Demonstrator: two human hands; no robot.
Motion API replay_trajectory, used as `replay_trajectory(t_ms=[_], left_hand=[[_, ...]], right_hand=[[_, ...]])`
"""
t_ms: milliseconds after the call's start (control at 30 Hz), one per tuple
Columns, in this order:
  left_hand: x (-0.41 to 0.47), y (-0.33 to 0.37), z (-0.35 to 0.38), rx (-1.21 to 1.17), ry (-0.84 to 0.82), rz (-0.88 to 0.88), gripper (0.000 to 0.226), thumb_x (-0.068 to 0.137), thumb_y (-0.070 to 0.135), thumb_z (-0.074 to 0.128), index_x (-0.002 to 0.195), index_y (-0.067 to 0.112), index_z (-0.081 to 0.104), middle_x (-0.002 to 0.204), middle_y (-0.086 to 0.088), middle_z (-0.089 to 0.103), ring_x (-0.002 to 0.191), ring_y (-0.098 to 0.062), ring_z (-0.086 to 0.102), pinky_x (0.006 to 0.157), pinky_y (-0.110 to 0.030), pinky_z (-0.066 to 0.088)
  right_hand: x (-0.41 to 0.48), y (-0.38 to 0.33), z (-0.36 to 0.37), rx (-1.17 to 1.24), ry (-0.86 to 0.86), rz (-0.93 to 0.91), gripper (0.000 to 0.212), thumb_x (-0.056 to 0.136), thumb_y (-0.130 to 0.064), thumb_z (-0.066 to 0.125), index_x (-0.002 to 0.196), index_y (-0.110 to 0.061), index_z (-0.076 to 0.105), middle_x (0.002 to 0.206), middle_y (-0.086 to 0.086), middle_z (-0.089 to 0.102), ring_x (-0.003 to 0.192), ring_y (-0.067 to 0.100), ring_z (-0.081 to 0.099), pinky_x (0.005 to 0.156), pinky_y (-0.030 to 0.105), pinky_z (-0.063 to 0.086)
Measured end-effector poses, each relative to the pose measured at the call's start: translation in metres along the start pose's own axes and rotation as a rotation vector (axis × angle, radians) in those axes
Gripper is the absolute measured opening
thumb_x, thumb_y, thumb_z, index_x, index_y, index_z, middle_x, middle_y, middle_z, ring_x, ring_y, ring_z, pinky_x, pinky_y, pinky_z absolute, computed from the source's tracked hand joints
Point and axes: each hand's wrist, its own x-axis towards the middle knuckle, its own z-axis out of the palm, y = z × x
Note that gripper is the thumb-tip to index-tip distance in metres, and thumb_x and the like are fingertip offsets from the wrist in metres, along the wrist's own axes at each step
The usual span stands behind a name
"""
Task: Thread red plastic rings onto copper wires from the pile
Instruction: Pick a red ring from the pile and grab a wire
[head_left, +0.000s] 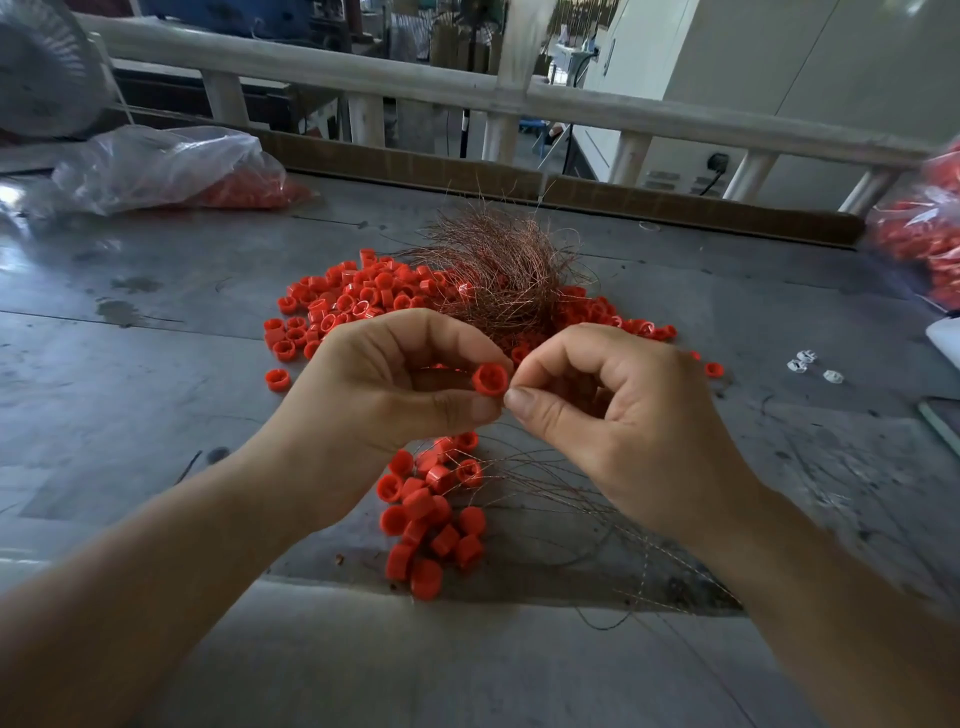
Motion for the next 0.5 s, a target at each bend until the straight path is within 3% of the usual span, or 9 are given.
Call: replay_trajectory(t_ms=[133,267,500], left_hand=[[-0.0007,0.001,-0.0002,0.002,-0.002,0.01,0.033,0.046,0.01,0.083,0.074,0.022,0.073,0.081,-0.004,0.072,0.076,-0.017,0.07,0.066,-0.022,0.055],[-0.0007,0.002,0.0023,-0.028,0.036,0.008,0.023,0.05,0.016,0.075,0.072,0.022,0.073,0.081,-0.006,0.072,0.074,-0.02,0.07,0.065,-0.024,0.056],[-0.0006,0.0026,0.0029,-0.034,0.06,0.006,0.032,0.043,0.008,0.081,0.073,0.018,0.073,0.077,-0.005,0.072,0.072,-0.018,0.07,0.066,-0.022,0.055]], right_hand=[[0.0005,0.0,-0.0004,0.002,-0.006,0.014,0.007,0.074,-0.022,0.063,0.069,-0.017,0.064,0.062,-0.011,0.057,0.058,0.008,0.052,0.051,0.013,0.04],[-0.0001,-0.0007,-0.0007,0.005,-0.011,0.014,0.006,0.073,-0.022,0.063,0.068,-0.018,0.064,0.063,-0.01,0.058,0.059,0.006,0.053,0.052,0.013,0.041],[-0.0003,0.0013,-0.0021,0.02,-0.023,0.035,0.015,0.077,-0.009,0.069,0.066,-0.017,0.064,0.058,-0.01,0.056,0.055,0.003,0.051,0.05,0.011,0.039]])
